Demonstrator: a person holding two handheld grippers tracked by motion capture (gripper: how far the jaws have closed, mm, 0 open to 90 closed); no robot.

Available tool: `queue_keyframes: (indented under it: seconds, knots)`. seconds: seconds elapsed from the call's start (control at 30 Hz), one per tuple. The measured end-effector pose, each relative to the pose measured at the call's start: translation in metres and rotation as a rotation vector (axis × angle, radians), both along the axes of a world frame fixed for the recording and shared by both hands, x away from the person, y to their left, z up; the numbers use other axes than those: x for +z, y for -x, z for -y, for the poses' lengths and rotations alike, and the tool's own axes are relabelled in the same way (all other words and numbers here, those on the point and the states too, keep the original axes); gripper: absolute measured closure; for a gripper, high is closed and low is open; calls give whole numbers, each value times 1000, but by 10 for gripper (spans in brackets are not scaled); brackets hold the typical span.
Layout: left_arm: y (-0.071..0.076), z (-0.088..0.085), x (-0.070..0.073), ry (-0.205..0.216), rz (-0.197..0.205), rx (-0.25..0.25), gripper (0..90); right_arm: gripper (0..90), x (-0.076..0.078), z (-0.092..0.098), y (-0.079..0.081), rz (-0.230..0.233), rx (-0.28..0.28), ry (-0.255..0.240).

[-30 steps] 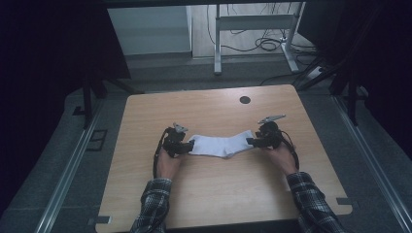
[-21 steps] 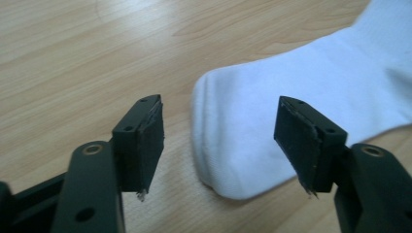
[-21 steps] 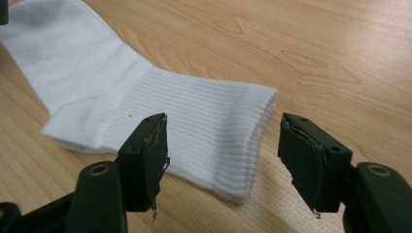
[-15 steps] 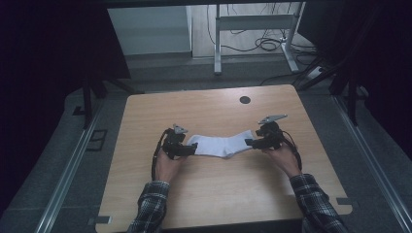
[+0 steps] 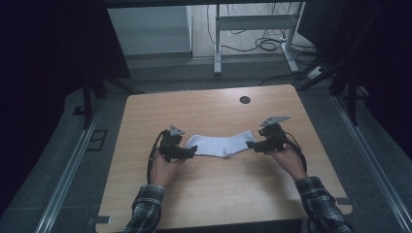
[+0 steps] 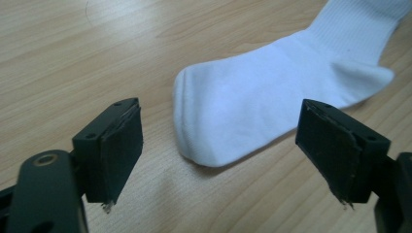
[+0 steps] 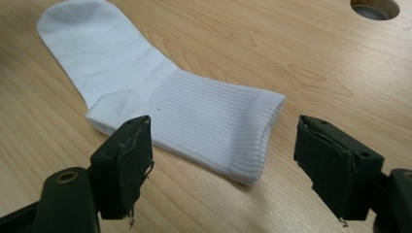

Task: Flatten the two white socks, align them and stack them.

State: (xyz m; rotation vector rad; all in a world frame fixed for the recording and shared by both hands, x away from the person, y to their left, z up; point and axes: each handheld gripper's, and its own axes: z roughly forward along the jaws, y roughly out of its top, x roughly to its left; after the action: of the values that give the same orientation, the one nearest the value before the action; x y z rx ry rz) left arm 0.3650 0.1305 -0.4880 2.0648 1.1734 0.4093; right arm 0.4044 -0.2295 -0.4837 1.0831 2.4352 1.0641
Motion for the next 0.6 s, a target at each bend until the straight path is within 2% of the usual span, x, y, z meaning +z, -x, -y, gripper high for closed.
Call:
queue_keyframes:
  seconds: [0.1,0.13,0.4,0.53,0.6]
  knots:
    - [5,-2,5,42,-12,-3,162,183,3,2,4,10,12,2]
    - [6,-2,6,44,-12,-7,157,178,5,2,6,13,15,1]
    - [22,-6,14,11,4,-30,139,156,11,8,19,18,28,-15]
    - [32,-9,16,-13,12,-41,137,146,14,12,27,18,36,-13]
    - [38,-12,17,-12,16,-39,137,138,14,14,31,23,38,-7]
